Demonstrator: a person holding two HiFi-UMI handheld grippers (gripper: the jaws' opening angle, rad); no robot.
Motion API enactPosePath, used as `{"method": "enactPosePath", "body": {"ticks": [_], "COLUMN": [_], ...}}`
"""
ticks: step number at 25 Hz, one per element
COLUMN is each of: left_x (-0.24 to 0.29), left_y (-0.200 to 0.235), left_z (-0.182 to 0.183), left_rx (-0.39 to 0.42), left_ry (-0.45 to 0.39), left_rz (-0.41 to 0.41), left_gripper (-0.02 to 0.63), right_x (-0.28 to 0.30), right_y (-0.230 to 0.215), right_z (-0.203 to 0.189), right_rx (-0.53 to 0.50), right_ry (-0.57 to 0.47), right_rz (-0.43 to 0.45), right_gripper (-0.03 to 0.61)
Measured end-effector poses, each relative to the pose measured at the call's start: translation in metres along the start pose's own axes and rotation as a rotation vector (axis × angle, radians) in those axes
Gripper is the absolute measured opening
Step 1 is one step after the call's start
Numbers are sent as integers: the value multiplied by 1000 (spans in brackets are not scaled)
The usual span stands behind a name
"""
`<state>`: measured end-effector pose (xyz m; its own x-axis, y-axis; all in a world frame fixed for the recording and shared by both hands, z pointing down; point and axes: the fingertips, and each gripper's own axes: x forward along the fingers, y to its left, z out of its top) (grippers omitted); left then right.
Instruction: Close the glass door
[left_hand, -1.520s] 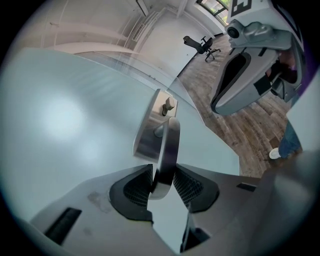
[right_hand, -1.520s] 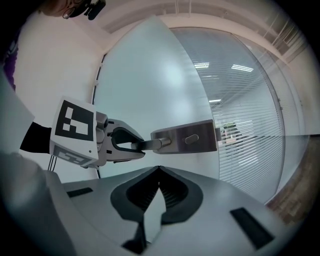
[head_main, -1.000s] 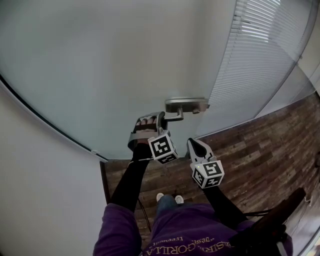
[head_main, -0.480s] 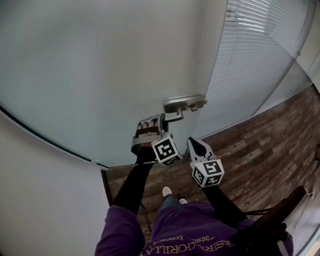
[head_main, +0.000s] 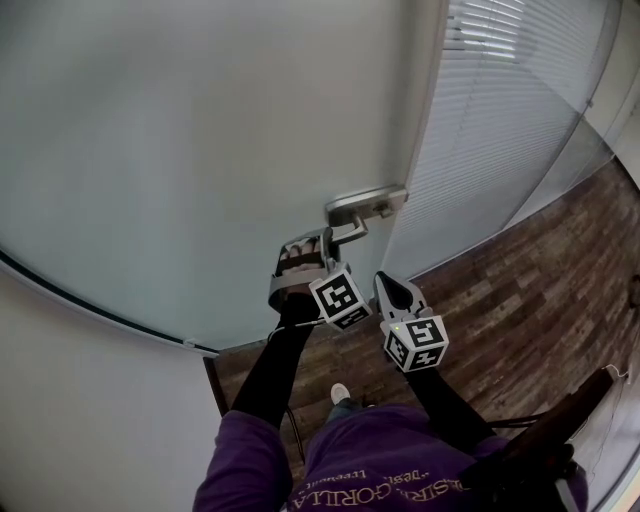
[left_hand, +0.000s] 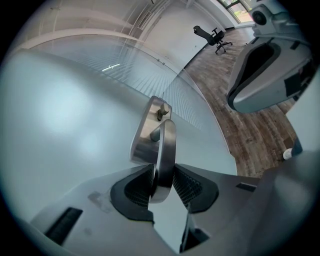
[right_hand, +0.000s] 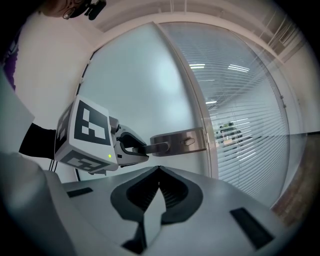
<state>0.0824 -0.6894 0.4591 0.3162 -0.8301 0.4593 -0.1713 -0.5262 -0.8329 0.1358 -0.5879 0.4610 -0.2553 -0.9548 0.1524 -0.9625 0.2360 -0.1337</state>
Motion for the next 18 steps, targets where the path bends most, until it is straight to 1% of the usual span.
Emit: {"method": "enactPosePath", "body": {"ticks": [3, 7, 10, 14, 18], "left_x": [14, 23, 29, 31, 39], "left_y": [-1, -1, 0, 0, 1], "left_z": [-3, -7, -8, -10, -14], "left_rx": [-12, -12, -22, -28, -55], "left_ry": [-16, -26, -19, -9, 9], "left_rz": [-23, -11, -22, -21, -34], "left_gripper": [117, 115, 115, 114, 115], "right_x": [14, 23, 27, 29, 36], "right_y": [0, 2, 0, -2, -6], "right_z": [-5, -7, -7, -8, -4], "right_rx": [-2, -9, -14, -20, -33], "right_ry": [-4, -15, -15, -12, -16], "right_rz": [-11, -21, -26, -12, 11], "right_gripper": [-9, -9, -9, -9, -9]}}
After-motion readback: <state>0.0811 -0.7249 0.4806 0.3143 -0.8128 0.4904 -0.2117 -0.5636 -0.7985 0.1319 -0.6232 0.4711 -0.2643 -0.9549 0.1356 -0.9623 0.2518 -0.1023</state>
